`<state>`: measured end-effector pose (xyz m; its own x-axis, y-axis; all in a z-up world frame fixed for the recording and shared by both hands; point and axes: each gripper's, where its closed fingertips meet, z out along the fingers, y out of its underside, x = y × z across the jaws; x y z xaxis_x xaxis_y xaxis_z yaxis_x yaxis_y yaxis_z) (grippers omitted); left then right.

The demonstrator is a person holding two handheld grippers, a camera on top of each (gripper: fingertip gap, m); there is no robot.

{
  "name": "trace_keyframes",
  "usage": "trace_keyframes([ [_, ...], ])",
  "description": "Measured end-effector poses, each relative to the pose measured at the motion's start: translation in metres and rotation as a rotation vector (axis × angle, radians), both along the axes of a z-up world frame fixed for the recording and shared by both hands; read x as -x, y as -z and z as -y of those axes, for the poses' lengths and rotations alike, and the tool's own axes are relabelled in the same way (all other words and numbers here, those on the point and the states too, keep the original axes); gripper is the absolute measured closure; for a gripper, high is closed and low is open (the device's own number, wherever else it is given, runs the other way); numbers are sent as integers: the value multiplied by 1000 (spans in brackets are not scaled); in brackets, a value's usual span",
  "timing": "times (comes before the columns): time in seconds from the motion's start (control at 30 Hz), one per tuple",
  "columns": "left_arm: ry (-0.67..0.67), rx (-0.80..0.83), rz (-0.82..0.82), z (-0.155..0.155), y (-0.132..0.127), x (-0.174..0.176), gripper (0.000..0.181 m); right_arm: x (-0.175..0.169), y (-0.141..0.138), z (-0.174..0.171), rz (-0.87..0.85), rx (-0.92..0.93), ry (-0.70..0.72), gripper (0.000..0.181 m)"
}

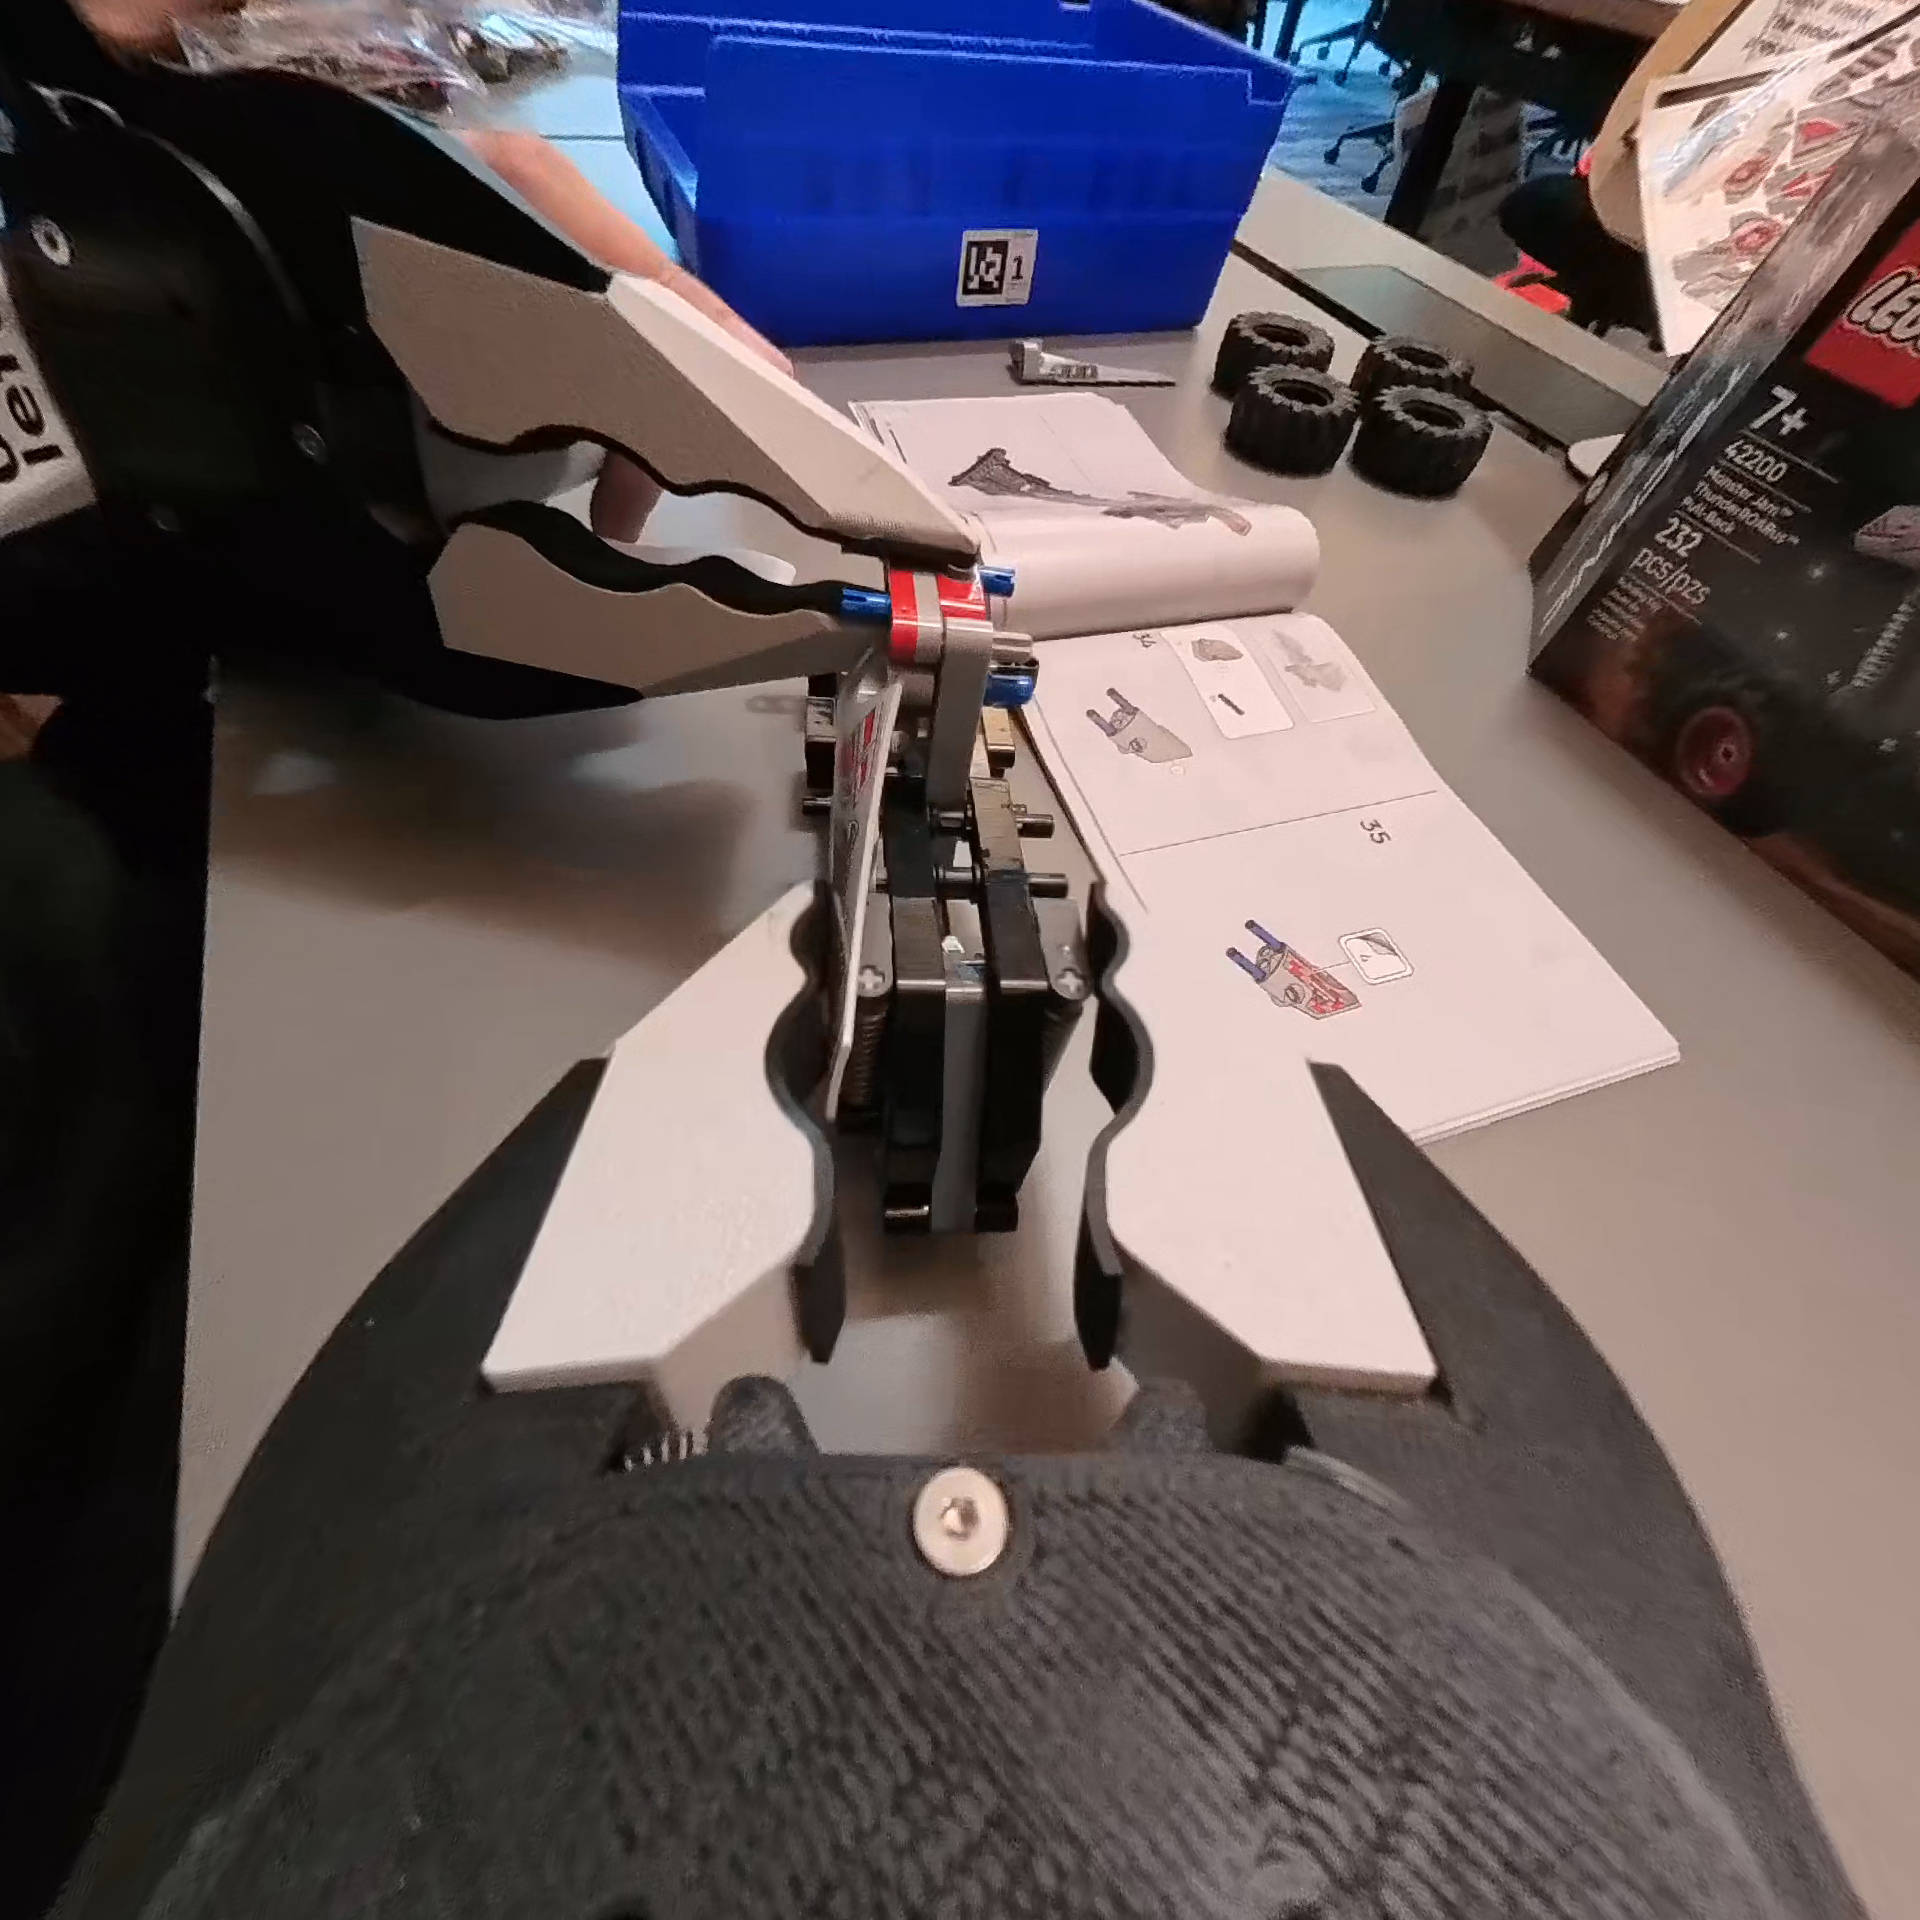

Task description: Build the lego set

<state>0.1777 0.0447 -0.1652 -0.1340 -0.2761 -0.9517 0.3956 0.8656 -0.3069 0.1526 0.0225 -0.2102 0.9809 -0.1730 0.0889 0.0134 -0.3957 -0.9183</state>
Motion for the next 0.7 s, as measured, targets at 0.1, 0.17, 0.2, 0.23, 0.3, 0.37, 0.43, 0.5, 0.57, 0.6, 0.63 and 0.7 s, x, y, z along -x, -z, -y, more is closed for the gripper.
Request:
trace_keyframes([
  [0.1,4,3,-3,0,0,-1,175,0,0,0,-11,-2,-3,135],
  [0.17,1,-2,1,0,0,-1,175,1,0,-1,-17,-3,-5,135],
  [0.2,2,-5,4,0,-1,-1,175,1,0,-1,-18,-4,-3,136],
  [0.23,2,-5,4,0,-1,-1,175,1,0,-1,-24,-5,6,135],
  [0.3,4,-5,4,0,0,0,175,4,0,-2,-108,-21,19,128],
  [0.37,7,-6,7,1,0,2,175,4,0,-3,-156,-31,33,132],
  [0.43,10,-7,13,0,0,3,175,7,1,-4,-125,-16,29,134],
  [0.5,13,-10,23,1,0,5,175,8,2,-4,-88,-3,38,135],
  [0.57,16,-17,40,1,0,7,175,9,2,-3,-62,4,40,135],
  [0.6,16,-22,49,1,0,8,175,10,2,-3,-55,6,40,135],
  [0.63,17,-26,58,1,0,8,175,11,3,-3,-49,8,38,135],
  [0.7,18,-34,74,1,0,9,175,12,2,-3,-44,9,34,135],
])
